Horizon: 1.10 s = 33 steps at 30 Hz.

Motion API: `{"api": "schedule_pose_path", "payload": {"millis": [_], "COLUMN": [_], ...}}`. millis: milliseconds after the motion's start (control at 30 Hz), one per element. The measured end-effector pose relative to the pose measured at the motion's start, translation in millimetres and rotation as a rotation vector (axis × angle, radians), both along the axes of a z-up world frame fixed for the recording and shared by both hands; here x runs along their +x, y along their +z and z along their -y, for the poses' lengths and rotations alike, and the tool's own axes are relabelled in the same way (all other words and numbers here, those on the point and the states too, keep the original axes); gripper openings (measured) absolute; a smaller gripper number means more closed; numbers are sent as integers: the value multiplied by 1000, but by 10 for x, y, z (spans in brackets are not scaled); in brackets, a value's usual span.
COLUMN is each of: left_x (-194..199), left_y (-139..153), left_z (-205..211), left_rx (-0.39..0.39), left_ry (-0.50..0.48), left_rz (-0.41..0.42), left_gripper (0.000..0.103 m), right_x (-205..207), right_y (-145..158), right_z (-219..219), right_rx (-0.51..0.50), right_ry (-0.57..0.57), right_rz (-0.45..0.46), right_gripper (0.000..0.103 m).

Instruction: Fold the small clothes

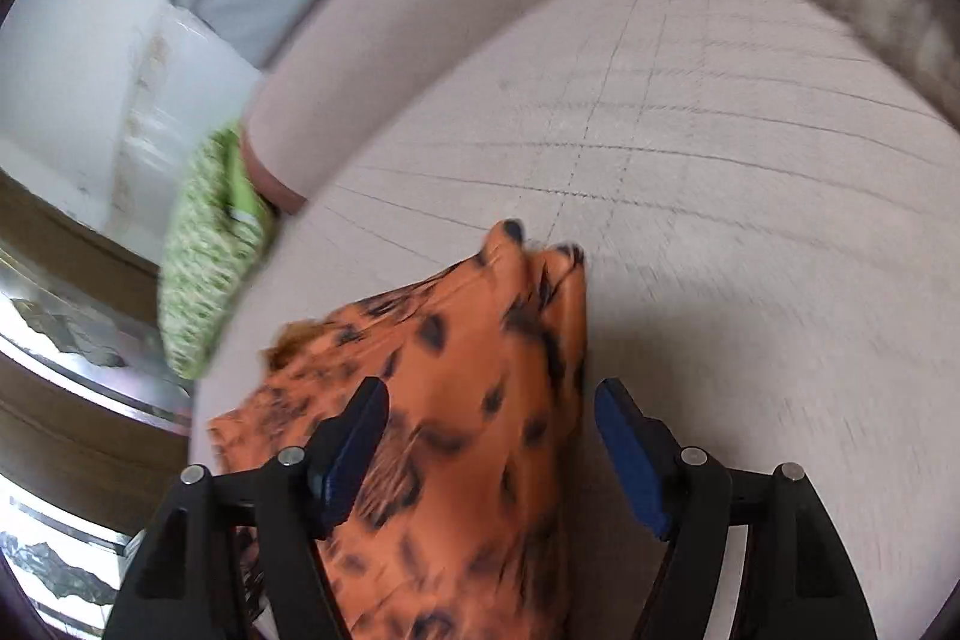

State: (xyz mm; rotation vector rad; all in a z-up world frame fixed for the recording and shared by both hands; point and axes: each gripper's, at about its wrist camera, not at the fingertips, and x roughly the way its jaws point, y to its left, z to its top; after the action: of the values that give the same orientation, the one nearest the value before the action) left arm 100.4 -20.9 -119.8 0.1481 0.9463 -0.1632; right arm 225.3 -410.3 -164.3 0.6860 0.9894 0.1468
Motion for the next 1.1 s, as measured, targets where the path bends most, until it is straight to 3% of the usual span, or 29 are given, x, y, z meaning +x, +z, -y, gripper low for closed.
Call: {"api": "schedule_pose_path", "payload": {"millis": [67, 100, 133, 267, 300, 367, 400, 433, 467, 500, 533, 567, 667, 733, 800, 867, 900, 933, 1033, 1100], "left_x": [9, 11, 14, -3, -17, -20, -17, -14, -11, -1, 11, 18, 25, 34, 42, 24, -18, -76, -376, -505], "left_y": [-5, -6, -14, -21, -20, -27, -21, -15, -2, 8, 16, 21, 23, 23, 43, 133, 237, 343, 618, 554], "left_z": [-33, -38, -29, -34, -42, -33, -33, -42, -60, -82, -102, -110, -113, -106, -99, -149, -223, -307, -657, -914], "left_rx": [-23, -21, -16, -20, -23, -15, -15, -19, -29, -45, -60, -66, -73, -83, -86, -126, -170, -202, -247, -254], "left_ry": [5, 2, -3, -13, -12, -13, -13, -13, -16, -18, -18, -20, -19, -16, -17, -8, 15, 34, 109, 205], "left_rz": [-7, -4, 1, 15, 16, 19, 17, 12, 8, 0, -6, -9, -15, -20, -28, -39, -34, -11, 89, 70], "left_gripper": [63, 63, 63, 63, 63, 63, 63, 63, 63, 63, 63, 63, 63, 66, 66, 66, 66, 66, 66, 66], "right_x": [202, 247, 277, 114, 151, 312, 315, 272, 213, 158, 91, 18, -315, -486, -515, -469, -452, -495, -616, -694], "right_y": [-145, -114, -65, 386, 357, 13, -148, -150, -95, -7, 126, 252, 703, 785, 579, 170, -73, -90, 281, 484], "right_z": [-54, -105, -165, -301, -335, -309, -253, -205, -175, -181, -218, -250, -449, -597, -739, -695, -608, -545, -624, -793], "right_rx": [8, -22, -26, -171, -198, -203, -151, -112, -85, -92, -130, -165, -166, -96, 1, -38, -11, 23, 11, -31], "right_ry": [30, 47, 75, 28, 20, 15, -4, -31, -62, -81, -85, -86, -27, 34, 114, 64, 17, -19, -20, 19], "right_rz": [-56, -54, -54, 98, 94, -29, -55, -34, -26, -18, 5, 37, 169, 212, 176, 38, -33, -4, 89, 148], "right_gripper": [67, 35, 17, 12, 12, 13, 20, 21, 29, 49, 61, 66, 66, 69, 75, 75, 70, 68, 68, 69]}}
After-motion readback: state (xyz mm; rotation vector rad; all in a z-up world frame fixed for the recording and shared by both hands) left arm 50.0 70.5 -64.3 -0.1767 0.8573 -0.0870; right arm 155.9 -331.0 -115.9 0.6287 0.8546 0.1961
